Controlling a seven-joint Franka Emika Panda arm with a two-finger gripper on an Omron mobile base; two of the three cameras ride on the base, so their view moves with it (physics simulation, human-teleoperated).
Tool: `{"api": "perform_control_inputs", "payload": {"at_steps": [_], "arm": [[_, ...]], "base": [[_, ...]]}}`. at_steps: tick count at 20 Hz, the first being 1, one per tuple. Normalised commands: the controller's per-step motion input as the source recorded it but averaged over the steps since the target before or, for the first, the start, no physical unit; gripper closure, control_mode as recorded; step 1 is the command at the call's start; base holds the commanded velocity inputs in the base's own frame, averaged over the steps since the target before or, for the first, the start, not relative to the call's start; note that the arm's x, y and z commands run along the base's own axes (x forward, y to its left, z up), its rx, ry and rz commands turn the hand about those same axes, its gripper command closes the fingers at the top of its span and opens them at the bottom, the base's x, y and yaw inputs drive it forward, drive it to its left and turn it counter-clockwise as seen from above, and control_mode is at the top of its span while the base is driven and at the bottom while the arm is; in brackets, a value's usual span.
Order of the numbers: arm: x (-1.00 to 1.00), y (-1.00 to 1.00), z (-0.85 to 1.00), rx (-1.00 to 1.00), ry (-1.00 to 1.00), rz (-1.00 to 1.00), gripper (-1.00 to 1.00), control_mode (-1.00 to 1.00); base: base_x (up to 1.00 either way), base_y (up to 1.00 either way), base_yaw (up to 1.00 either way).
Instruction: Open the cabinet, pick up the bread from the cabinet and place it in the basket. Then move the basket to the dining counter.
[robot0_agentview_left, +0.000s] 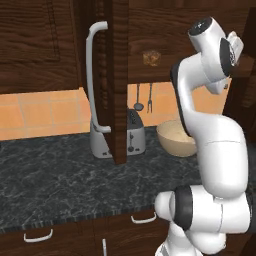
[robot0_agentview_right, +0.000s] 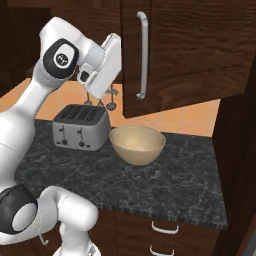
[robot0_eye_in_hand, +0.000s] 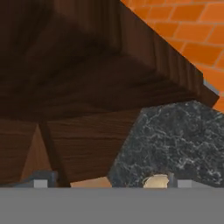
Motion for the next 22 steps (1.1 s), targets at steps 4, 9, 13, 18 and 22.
{"api": "perform_control_inputs", "payload": {"at_steps": [4, 9, 13, 18, 22], "arm": [[-0.15, -0.53, 0.00, 0.07, -0.30, -0.45, -1.00, -1.00], [-0.69, -0.25, -0.05, 0.08, -0.19, -0.51, -1.00, -1.00], [-0.76, -0.38, -0.09, 0.06, -0.14, -0.49, -1.00, -1.00], [-0.08, -1.00, -0.22, 0.09, -0.10, -0.34, -1.00, -1.00], [0.03, -0.49, -0.15, 0.13, -0.17, -0.09, -1.00, -1.00]], "base": [[0.00, 0.00, 0.00], [0.00, 0.00, 0.00], [0.00, 0.00, 0.00], [0.00, 0.00, 0.00], [0.00, 0.00, 0.00]]}}
